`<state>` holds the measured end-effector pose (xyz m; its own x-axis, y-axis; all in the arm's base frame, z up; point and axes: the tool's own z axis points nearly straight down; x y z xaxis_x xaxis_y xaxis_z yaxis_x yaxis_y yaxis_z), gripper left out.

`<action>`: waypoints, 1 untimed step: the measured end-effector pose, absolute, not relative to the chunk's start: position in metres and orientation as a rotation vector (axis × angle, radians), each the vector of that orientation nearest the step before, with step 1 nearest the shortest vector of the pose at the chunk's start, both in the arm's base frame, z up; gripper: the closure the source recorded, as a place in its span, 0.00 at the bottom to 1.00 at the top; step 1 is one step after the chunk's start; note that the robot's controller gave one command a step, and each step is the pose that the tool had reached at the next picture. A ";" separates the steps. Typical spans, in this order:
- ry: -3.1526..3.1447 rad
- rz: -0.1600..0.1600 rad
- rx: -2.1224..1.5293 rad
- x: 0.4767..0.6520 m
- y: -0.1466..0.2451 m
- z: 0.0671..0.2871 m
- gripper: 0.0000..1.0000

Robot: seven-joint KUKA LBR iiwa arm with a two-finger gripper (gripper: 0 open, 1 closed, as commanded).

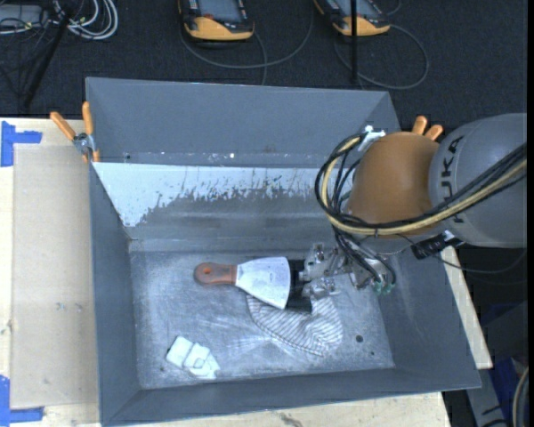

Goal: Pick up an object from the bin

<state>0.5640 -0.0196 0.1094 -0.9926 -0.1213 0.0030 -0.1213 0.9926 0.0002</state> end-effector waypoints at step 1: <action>-3.137 0.000 0.207 0.566 -0.019 0.156 1.00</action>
Offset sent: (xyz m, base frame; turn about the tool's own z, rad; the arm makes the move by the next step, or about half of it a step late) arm -0.0158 0.0110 0.1141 0.0064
